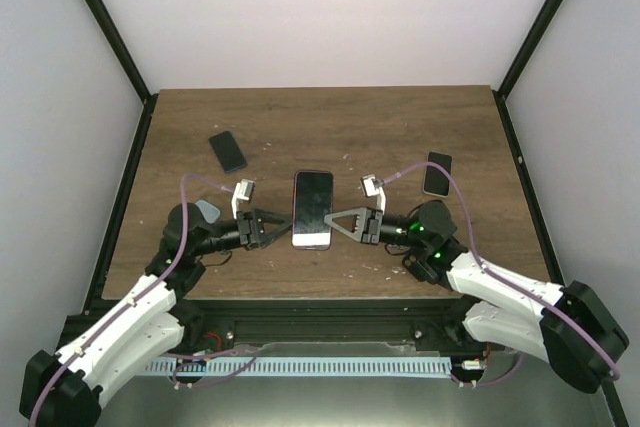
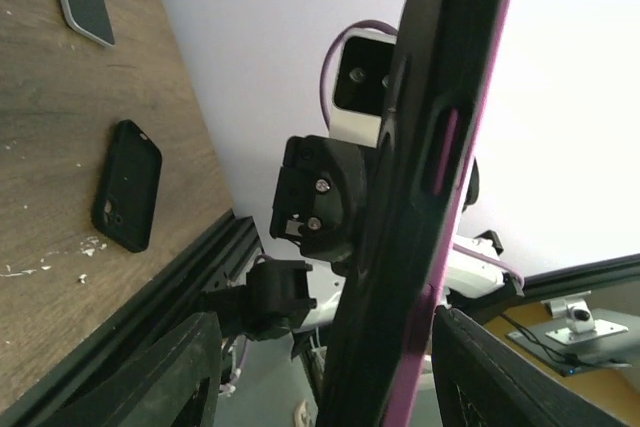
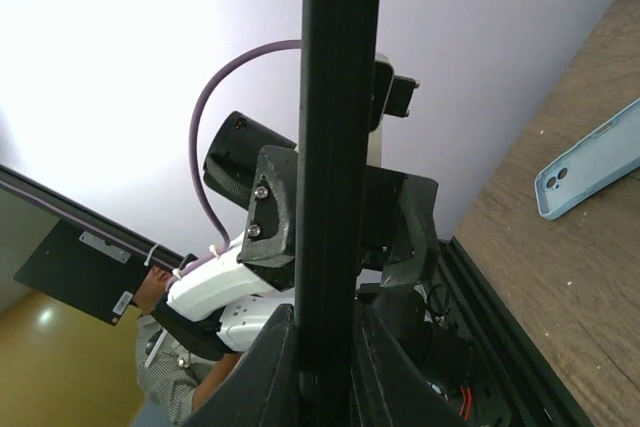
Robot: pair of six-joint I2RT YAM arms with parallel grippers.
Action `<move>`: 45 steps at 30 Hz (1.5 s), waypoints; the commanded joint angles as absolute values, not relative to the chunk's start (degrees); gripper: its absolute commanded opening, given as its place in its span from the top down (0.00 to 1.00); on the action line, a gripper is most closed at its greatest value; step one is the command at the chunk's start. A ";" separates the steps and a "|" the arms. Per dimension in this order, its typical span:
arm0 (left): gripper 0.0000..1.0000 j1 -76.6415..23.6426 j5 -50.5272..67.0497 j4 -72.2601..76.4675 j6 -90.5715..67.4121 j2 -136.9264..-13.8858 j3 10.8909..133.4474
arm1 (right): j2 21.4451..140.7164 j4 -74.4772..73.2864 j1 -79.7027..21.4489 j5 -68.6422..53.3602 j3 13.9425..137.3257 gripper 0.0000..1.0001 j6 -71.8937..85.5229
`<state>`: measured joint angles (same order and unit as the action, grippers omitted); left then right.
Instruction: Put the phone into the phone case
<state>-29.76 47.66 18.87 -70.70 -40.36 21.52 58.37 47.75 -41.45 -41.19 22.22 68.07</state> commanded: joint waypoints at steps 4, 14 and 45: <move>0.41 -30.22 50.16 25.95 -72.75 -41.62 20.44 | 60.15 54.97 -41.66 -38.06 24.32 0.91 69.16; 0.88 -30.55 48.64 19.59 -67.21 -42.86 21.43 | 61.90 52.37 -41.65 -37.43 25.30 0.85 67.96; 0.89 -30.58 48.51 9.79 -62.31 -45.78 25.75 | 62.41 48.59 -41.67 -36.24 25.72 0.89 66.09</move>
<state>-30.44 47.86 11.44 -63.53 -44.73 23.59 65.08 47.35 -41.45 -37.67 23.16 68.55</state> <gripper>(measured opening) 0.218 0.114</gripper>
